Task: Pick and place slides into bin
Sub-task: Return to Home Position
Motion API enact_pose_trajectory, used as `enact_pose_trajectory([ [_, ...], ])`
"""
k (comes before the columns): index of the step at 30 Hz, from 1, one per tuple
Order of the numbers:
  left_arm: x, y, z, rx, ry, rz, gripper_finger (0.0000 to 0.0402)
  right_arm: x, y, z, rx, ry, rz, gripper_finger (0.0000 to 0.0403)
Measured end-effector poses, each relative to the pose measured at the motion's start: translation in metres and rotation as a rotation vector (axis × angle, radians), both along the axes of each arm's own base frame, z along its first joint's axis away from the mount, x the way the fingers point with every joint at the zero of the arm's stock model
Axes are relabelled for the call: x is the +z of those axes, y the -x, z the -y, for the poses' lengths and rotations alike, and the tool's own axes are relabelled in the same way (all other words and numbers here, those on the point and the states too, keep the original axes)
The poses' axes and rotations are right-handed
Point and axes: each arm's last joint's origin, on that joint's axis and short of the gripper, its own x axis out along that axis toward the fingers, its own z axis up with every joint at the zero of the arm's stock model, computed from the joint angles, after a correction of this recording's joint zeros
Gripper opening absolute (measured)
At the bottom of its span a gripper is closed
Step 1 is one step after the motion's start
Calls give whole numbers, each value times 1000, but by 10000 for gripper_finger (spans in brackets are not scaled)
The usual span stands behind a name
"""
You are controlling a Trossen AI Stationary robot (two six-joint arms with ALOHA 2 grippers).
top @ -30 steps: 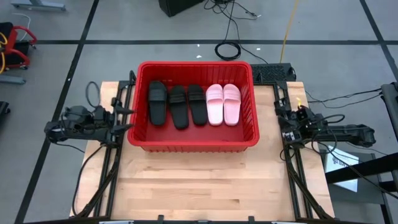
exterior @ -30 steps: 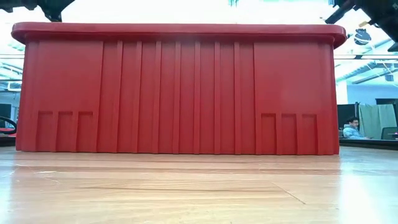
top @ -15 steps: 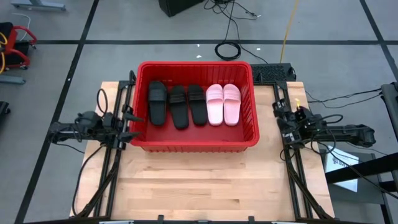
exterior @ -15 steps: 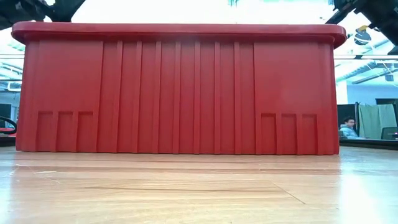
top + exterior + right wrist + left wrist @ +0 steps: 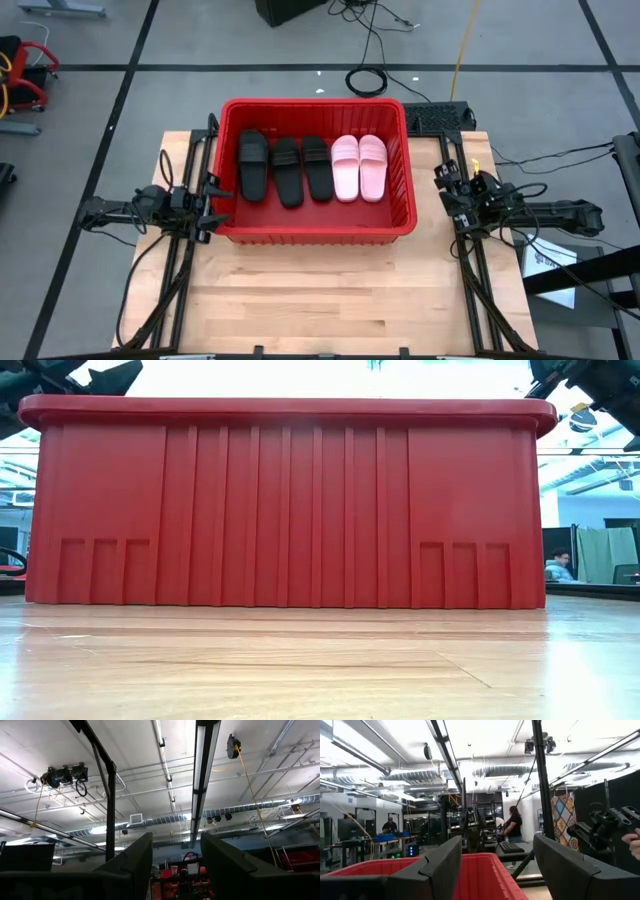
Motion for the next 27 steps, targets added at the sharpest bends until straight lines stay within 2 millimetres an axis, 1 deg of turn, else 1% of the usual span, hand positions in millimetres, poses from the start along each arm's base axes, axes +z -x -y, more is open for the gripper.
enact_pose_trajectory([
  [9, 0, 0, 0, -4, -10, -2, 253, -1, -1, 0, -3, 0, -19, 155],
  [15, -3, -1, 0, 3, -7, -30, 253, -6, -5, 1, -30, 23, -74, 155],
  [19, -6, -3, -1, 31, 7, -64, 253, -11, -9, 1, -68, 61, -139, 155],
  [22, -5, -2, -1, 30, 11, -58, 253, -15, -12, 2, -92, 89, -196, 155],
  [27, -4, -2, -1, 25, 28, -47, 253, -28, -19, 2, -119, 129, -337, 155],
])
